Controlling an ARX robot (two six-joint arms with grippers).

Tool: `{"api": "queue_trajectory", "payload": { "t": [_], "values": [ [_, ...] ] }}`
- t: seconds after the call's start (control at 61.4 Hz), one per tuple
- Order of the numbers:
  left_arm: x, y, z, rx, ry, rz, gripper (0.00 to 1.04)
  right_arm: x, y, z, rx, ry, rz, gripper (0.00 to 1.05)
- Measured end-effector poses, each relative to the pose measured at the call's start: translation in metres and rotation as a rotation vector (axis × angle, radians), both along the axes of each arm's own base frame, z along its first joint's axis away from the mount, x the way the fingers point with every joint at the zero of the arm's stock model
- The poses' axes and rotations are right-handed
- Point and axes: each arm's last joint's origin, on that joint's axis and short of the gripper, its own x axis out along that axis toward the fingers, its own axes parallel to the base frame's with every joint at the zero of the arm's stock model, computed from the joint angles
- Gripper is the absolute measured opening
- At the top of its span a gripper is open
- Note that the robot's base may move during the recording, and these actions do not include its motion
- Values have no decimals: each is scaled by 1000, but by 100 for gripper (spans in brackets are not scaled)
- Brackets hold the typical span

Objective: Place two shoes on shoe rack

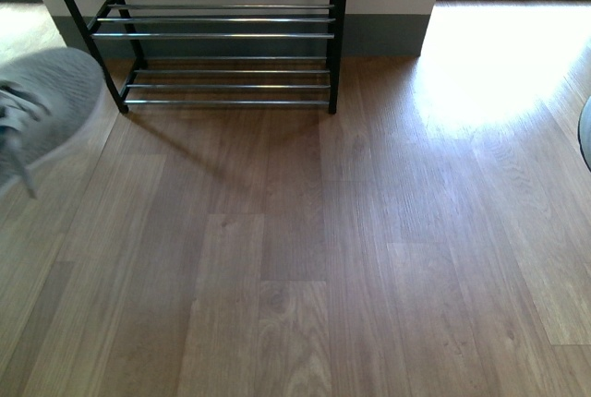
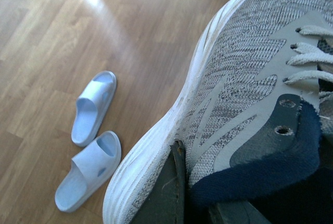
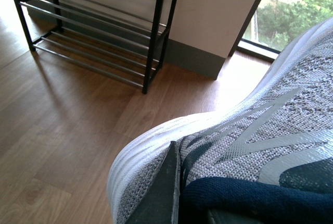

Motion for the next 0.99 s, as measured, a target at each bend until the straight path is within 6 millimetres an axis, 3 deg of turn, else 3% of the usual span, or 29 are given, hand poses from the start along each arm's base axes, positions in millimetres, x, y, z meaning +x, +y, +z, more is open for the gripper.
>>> {"api": "queue_trajectory", "payload": {
  "t": [0.179, 0.375, 0.505, 0.994],
  "values": [
    [-42, 6, 58, -12, -190, 14, 2, 0, 0, 0, 0, 0, 0, 1],
    [-84, 13, 92, -10, -380, 73, 2, 0, 0, 0, 0, 0, 0, 1],
    [-91, 15, 98, -12, -427, 96, 2, 0, 0, 0, 0, 0, 0, 1],
    [-91, 14, 97, -16, -417, 76, 2, 0, 0, 0, 0, 0, -2, 1]
  ]
}}
